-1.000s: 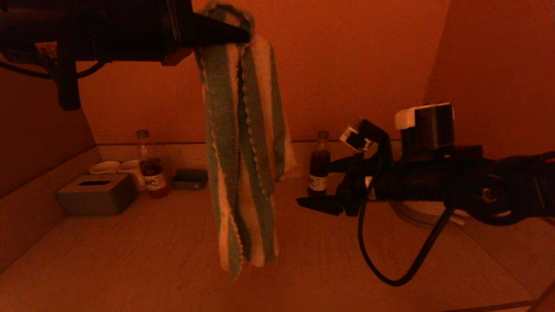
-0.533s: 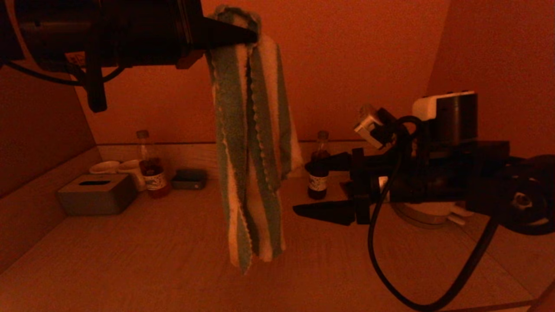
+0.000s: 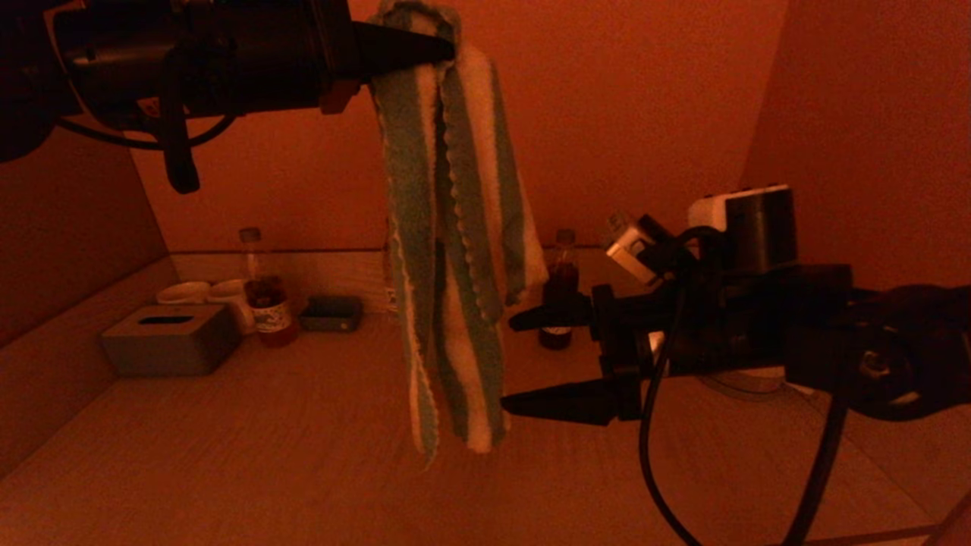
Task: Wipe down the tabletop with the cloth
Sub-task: Hand it to the other hand
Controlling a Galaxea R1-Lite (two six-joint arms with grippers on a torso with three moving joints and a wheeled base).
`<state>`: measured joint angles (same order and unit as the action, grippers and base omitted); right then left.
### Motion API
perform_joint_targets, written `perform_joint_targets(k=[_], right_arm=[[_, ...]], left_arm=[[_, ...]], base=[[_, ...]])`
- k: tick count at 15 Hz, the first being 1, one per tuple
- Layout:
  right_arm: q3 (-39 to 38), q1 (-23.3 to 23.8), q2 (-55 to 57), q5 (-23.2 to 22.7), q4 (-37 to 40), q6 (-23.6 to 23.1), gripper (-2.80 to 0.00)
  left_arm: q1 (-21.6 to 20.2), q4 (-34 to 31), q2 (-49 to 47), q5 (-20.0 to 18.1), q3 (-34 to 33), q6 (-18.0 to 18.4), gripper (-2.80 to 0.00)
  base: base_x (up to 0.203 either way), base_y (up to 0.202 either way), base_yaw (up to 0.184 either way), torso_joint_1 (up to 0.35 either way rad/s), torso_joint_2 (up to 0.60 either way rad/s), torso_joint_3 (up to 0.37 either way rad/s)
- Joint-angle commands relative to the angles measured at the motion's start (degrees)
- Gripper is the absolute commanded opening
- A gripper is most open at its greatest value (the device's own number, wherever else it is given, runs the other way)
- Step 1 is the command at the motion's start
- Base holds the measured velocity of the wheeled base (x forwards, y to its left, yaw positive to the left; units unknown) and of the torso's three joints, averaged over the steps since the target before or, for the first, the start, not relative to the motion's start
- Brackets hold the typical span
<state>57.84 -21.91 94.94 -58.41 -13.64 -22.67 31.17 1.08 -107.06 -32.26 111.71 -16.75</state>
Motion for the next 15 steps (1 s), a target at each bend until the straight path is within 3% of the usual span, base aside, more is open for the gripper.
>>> perform_joint_targets(k=[1,15], right_arm=[[0.25,0.02,2.80,-1.18,-0.16,-0.26,0.00],[5.61,2.92,13.78,-4.96,-1.92,0.35,0.00]], left_arm=[[-0.06,0.06,-0.26,-0.26,0.09,-0.13,-2.80],[-0.06,2.35,-0.70,-3.33,0.09,0.84,-2.80]], base=[[0.000,0.000,0.000,0.000,0.00,0.000],[0.000,0.000,0.000,0.000,0.00,0.000]])
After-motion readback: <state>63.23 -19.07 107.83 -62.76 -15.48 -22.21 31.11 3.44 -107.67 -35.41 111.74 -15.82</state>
